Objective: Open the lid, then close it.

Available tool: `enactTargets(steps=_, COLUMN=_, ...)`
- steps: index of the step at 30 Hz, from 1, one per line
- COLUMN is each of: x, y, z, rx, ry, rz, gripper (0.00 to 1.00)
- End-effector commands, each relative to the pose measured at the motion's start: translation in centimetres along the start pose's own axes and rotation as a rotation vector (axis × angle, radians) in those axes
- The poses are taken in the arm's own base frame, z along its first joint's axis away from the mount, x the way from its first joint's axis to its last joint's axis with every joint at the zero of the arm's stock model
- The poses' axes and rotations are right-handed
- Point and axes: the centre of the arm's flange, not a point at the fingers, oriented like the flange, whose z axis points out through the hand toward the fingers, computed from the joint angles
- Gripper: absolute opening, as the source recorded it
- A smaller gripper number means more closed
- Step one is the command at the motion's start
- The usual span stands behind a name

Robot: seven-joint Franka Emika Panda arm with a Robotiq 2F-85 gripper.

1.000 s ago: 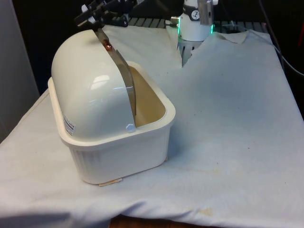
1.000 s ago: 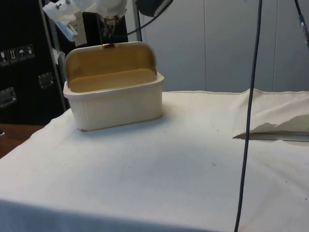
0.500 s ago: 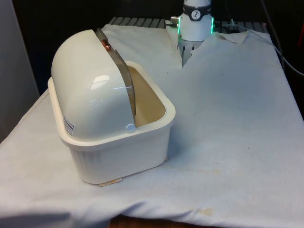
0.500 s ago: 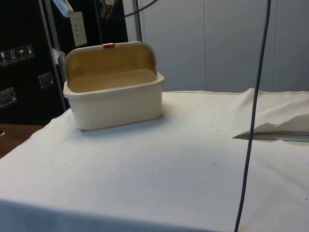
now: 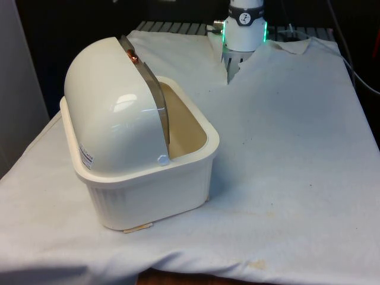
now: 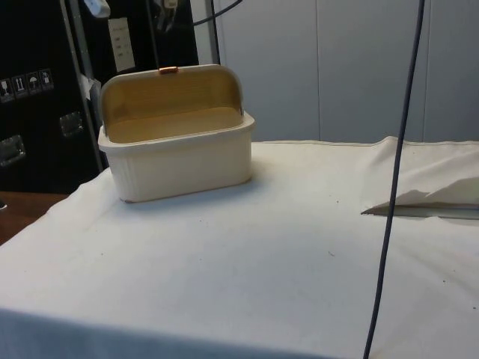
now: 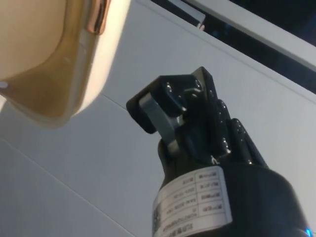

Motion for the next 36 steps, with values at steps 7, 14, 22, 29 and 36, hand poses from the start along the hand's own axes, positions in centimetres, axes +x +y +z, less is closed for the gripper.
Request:
enactTargets(steps=7, x=0.0, y=-0.4, z=0.0, rx=0.073, ry=-0.003, rz=-0.022, gripper=0.0)
enactTargets(steps=14, x=0.2, y=-0.7, z=-0.2, rx=0.129, ry=-0.007, rz=-0.037, gripper=0.0)
enactTargets(steps=22, x=0.3, y=-0.9, z=-0.3, rx=0.189, ry=-0.016, rz=-0.055, gripper=0.0)
enactTargets(steps=29, x=0.4, y=-1.3, z=-0.1, rx=0.233, ry=-0.033, rz=-0.077, gripper=0.0)
enactTargets(steps=36, x=0.4, y=-1.3, z=0.4, rx=0.244, ry=-0.051, rz=-0.086, gripper=0.0)
